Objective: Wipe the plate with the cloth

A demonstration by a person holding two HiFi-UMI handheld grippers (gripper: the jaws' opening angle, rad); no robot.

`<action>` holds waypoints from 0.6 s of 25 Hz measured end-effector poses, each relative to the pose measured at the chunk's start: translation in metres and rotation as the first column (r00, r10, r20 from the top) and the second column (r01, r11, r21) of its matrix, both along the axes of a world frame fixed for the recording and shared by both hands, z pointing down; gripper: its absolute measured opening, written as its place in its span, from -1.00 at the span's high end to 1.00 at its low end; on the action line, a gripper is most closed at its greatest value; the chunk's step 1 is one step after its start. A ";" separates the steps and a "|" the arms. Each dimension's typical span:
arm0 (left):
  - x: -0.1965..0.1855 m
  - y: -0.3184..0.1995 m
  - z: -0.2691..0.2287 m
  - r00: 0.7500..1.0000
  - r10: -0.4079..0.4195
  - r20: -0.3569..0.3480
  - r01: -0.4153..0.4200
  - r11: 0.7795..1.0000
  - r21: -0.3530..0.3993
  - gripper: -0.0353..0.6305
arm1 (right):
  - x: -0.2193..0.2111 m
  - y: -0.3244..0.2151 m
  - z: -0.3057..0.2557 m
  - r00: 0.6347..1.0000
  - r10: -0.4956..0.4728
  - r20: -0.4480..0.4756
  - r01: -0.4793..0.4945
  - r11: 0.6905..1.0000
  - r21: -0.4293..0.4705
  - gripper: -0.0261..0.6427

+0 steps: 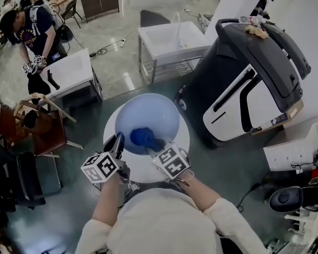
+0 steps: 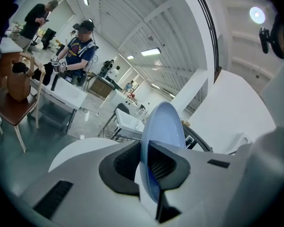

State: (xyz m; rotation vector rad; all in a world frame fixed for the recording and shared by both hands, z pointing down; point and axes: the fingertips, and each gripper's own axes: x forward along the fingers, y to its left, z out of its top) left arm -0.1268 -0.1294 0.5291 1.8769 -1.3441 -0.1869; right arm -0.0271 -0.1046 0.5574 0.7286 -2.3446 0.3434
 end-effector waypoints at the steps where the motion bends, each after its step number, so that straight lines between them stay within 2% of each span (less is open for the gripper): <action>1: -0.003 -0.001 -0.001 1.000 -0.007 0.001 0.007 1.000 0.001 0.75 | 0.008 -0.002 0.003 1.000 0.018 -0.015 -0.018 1.000 -0.013 0.65; 7: -0.005 0.005 0.004 1.000 -0.005 0.015 0.006 1.000 -0.012 0.75 | 0.061 -0.033 0.012 0.980 0.186 -0.065 -0.188 0.982 -0.024 0.65; 11: 0.004 0.012 0.009 1.000 0.015 0.014 -0.015 0.999 -0.029 0.75 | 0.087 -0.064 -0.005 0.953 0.299 -0.052 -0.297 0.954 0.044 0.65; 15: 0.016 0.017 0.012 0.999 0.044 0.026 -0.043 0.998 -0.037 0.75 | 0.091 -0.089 -0.029 0.939 0.342 -0.025 -0.336 0.933 0.126 0.65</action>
